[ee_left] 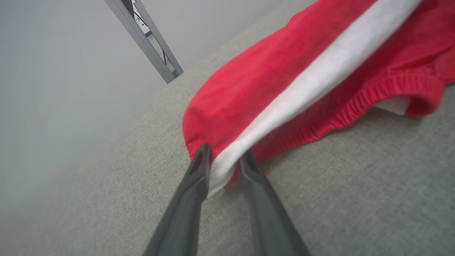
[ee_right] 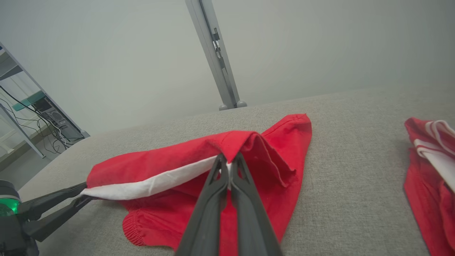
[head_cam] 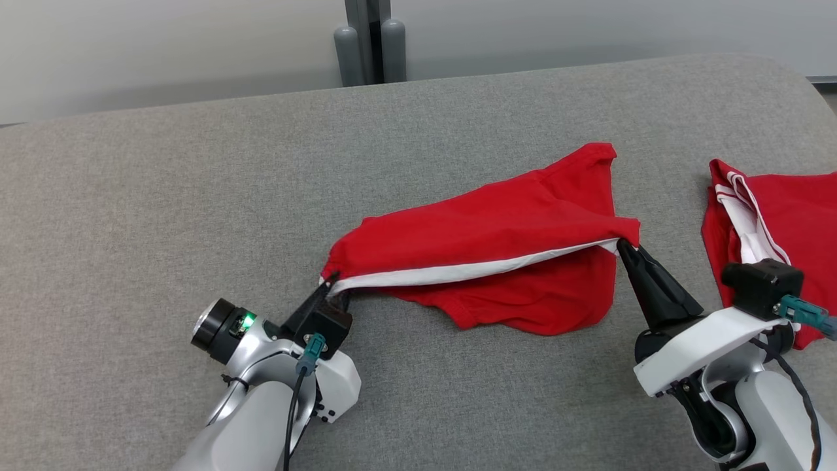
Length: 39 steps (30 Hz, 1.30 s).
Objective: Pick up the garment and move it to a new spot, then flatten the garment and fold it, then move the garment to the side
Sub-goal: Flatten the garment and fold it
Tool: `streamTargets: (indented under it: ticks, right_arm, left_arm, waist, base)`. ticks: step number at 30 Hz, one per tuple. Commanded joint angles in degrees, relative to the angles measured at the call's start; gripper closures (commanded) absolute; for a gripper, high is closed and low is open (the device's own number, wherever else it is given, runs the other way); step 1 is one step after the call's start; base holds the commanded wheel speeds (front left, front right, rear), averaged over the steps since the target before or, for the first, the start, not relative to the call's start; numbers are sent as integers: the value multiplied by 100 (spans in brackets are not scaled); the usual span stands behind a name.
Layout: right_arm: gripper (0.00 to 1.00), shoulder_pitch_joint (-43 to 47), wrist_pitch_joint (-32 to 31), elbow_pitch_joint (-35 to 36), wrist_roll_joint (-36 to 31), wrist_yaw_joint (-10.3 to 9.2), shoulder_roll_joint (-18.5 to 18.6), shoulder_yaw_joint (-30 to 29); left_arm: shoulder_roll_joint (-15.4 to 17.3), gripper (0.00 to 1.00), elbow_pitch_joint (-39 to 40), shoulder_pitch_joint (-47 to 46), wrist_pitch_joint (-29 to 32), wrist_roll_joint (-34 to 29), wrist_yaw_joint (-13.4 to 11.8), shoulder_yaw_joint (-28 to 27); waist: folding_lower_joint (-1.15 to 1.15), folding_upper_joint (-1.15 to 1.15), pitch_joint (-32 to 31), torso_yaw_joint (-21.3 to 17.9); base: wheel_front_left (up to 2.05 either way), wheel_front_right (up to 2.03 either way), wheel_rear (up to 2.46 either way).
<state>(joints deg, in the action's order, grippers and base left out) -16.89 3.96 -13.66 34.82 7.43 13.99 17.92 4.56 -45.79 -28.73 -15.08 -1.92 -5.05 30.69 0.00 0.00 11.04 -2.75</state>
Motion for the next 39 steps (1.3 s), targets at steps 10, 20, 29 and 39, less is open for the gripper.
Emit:
streamTargets:
  ticks: [10,20,29,39]
  right_arm:
    - [100,-13,19,-47,-46,12,11,-51]
    - [100,-451,-237,43,169,12,248,56]
    - [100,-1644,-944,277,767,12,673,278]
    - [100,-2886,-1238,-4,726,11,799,589]
  left_arm:
    - [15,100,45,-69,-5,277,-16,-73]
    - [85,100,798,79,-5,690,-15,-460]
    - [420,100,1157,-553,54,786,132,-676]
    - [756,100,1314,-1626,997,648,827,-391]
  waist:
    - [0,0,-80,83]
    - [0,0,-634,119]
    - [0,0,-1095,96]
    - [0,0,-1081,135]
  base:
    - [0,0,0]
    - [0,0,0]
    - [0,0,0]
    - [0,0,0]
